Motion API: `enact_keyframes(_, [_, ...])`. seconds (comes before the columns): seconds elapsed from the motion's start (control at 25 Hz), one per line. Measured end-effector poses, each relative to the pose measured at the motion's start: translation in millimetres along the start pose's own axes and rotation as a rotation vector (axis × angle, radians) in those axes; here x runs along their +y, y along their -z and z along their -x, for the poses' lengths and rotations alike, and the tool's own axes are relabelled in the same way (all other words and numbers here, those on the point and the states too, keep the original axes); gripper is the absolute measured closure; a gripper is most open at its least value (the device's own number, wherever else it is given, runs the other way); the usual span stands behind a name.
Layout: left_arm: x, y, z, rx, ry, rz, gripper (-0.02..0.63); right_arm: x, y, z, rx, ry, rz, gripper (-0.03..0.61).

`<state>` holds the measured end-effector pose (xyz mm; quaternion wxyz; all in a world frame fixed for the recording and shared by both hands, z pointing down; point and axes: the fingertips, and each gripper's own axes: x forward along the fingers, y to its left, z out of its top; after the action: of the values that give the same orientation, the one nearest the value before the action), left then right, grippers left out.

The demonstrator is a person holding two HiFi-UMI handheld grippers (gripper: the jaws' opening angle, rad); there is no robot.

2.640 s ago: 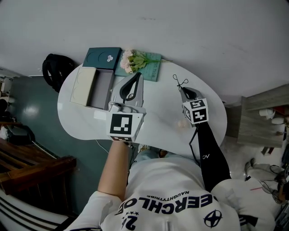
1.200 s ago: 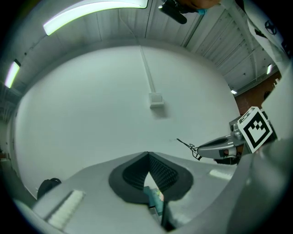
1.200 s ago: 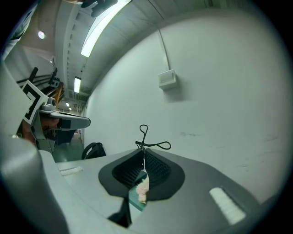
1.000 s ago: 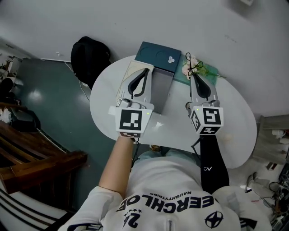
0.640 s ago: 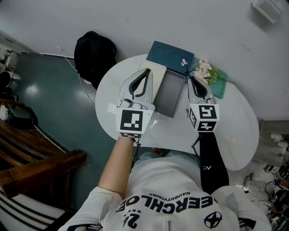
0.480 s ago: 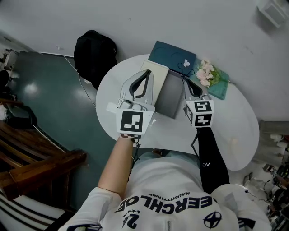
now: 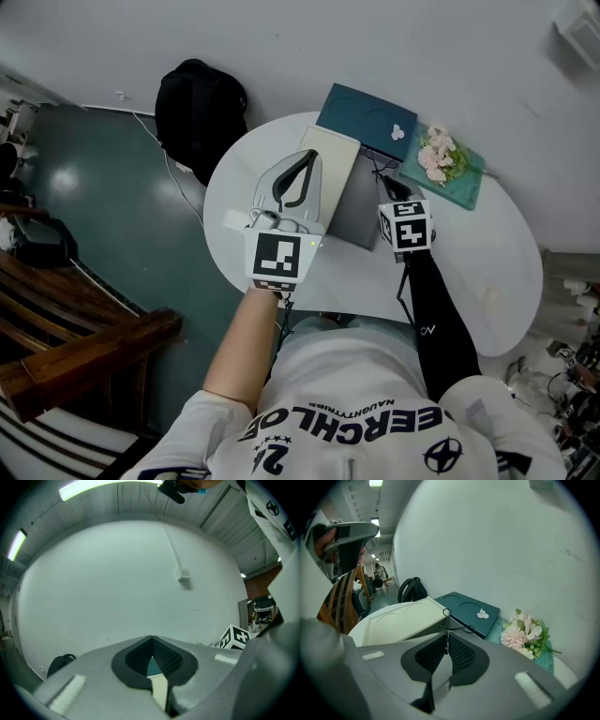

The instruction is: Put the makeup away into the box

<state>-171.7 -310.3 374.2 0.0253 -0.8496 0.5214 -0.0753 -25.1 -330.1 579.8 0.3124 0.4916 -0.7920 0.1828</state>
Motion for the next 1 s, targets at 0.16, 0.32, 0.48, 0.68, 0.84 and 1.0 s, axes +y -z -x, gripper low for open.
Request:
enact_keyframes(0.16, [3.9, 1.5, -3.5, -0.001, 0.003, 0.000, 0.612, -0.4, -1.9, -3.1, -0.004, -0.002, -0.005, 0.528])
enact_keyframes(0.32, [8.7, 2.5, -5.8, 0.000, -0.003, 0.005, 0.612, 0.9, -2.9, -1.6, -0.018, -0.017, -0.006, 0.465])
enact_keyframes(0.48, [10.2, 2.6, -7.8, -0.005, -0.002, 0.017, 0.612, -1.4, -2.3, 1.2, -0.025, -0.013, -0.007, 0.474])
enact_keyframes(0.68, [7.5, -3.2, -7.6, -0.015, 0.012, 0.008, 0.612, -6.3, -15.8, 19.9, -0.095, 0.018, 0.002, 0.472])
enact_keyframes(0.84, [1.9, -19.9, -7.5, -0.034, 0.028, -0.020, 0.612, -17.0, -47.3, 54.7, -0.235, 0.064, 0.018, 0.462])
enact_keyframes(1.0, [-7.7, -41.6, -9.6, -0.060, 0.051, -0.046, 0.612, -28.9, -86.0, 100.6, -0.387, 0.106, 0.015, 0.445])
